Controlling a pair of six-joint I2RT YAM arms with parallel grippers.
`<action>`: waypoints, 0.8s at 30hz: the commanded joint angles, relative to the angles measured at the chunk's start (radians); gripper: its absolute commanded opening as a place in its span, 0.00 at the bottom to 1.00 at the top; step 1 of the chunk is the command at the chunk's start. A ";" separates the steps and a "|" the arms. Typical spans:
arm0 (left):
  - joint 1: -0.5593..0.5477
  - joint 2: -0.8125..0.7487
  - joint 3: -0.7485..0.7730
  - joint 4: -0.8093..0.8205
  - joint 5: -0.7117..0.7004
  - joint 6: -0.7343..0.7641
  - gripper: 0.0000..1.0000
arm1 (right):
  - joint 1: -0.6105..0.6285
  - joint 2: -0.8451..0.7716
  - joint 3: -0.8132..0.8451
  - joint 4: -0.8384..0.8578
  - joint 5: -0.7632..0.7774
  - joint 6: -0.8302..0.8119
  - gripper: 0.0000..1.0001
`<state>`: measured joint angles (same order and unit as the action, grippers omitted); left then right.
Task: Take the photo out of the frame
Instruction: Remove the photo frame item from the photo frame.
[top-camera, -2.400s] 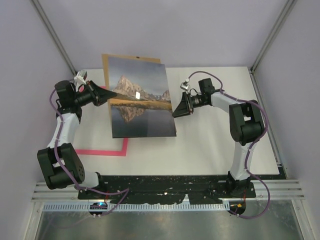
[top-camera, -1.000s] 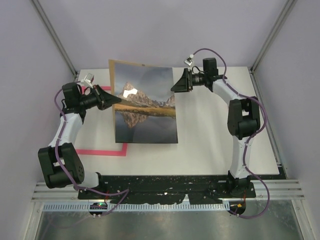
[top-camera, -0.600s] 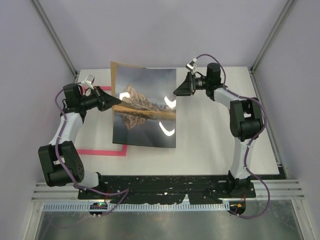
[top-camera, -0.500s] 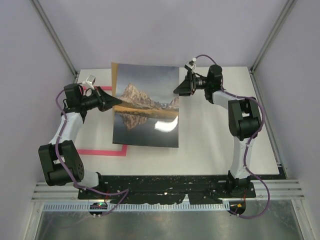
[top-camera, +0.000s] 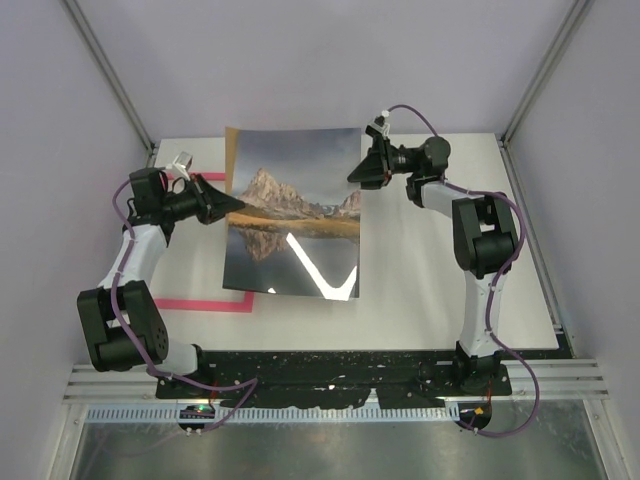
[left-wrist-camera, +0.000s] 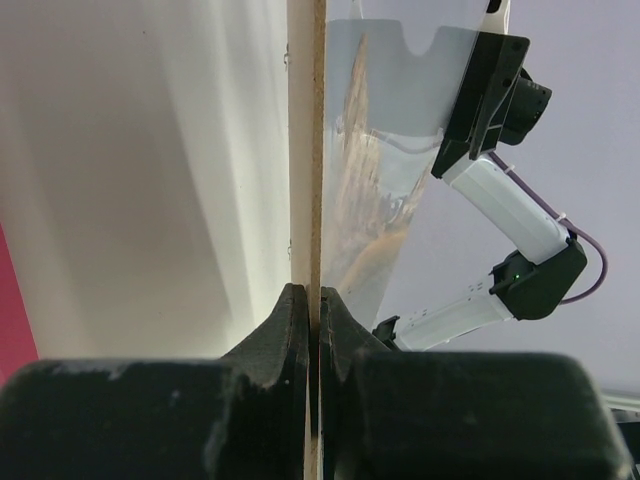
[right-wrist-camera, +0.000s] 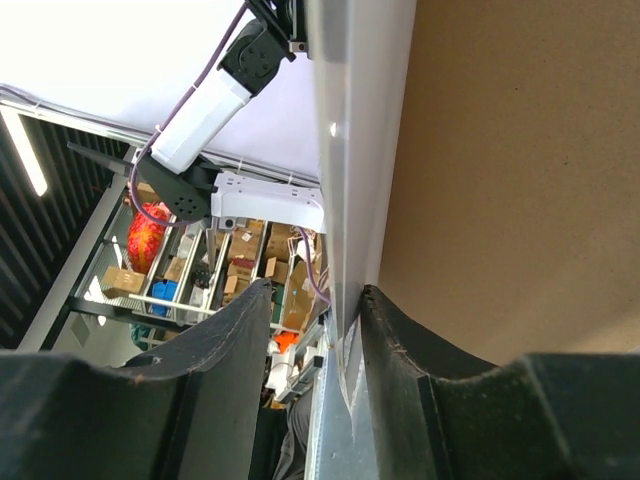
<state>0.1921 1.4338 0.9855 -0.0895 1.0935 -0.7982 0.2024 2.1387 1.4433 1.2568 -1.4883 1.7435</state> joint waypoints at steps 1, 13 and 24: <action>0.015 -0.024 0.044 0.020 0.019 0.001 0.00 | -0.011 -0.060 0.023 0.405 -0.319 0.039 0.46; 0.024 -0.024 0.058 0.017 0.040 -0.001 0.00 | -0.021 0.131 0.210 0.408 -0.311 0.241 0.24; 0.052 -0.050 0.074 -0.053 -0.009 0.047 0.00 | 0.005 0.166 0.200 0.408 -0.227 0.344 0.38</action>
<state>0.2337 1.4334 1.0103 -0.1478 1.0683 -0.7605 0.1879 2.3959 1.6421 1.2850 -1.5032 1.9827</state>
